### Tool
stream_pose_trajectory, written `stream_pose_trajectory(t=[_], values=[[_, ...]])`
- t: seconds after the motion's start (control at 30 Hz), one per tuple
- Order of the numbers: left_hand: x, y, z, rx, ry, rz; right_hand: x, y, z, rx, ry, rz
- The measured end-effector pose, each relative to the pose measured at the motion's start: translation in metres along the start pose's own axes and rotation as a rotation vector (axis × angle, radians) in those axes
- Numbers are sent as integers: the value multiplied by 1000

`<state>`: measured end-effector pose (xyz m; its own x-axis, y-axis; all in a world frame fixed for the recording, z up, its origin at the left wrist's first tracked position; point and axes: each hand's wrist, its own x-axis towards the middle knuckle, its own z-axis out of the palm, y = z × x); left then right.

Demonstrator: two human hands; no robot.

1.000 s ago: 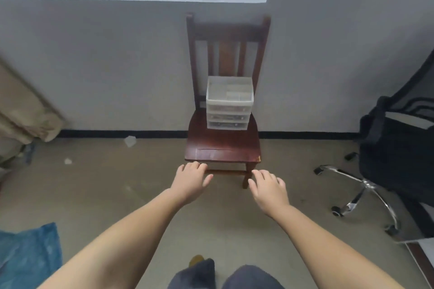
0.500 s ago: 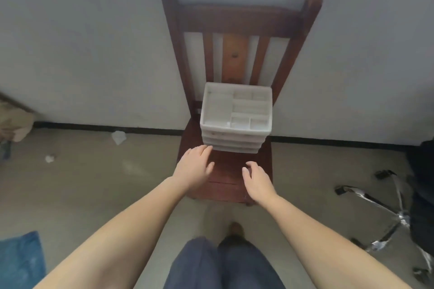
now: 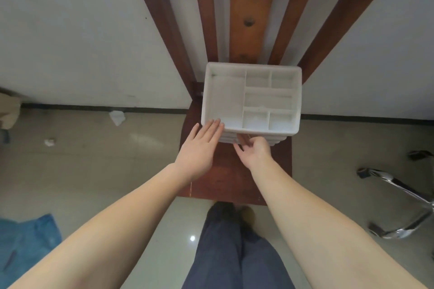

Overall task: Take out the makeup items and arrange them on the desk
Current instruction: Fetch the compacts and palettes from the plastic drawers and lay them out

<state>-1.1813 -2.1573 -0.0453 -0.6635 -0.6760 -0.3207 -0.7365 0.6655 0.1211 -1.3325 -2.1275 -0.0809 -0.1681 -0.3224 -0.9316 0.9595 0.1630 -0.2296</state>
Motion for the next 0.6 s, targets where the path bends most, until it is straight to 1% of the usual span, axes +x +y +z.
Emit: stream_pose_trajectory(t=[0.13,0.3,0.33,0.47,0.53,0.6], values=[[2,-3,-6,35,-37,13,-4,4,-1,52,-22,-10],[-1,0,-6,41,-58,14,-11,7,-12,33,-85,-7],[0,-1,-4,40,-29,16,-12,7,-13,26,-109,-11],[19,-5,-6,86,213,71,-7,6,-7,-61,-164,-50],[31,-3,-17,117,205,44,-2,4,-5,-73,-175,-55],[40,1,-25,93,169,-3,1,0,-6,-93,-187,-56]])
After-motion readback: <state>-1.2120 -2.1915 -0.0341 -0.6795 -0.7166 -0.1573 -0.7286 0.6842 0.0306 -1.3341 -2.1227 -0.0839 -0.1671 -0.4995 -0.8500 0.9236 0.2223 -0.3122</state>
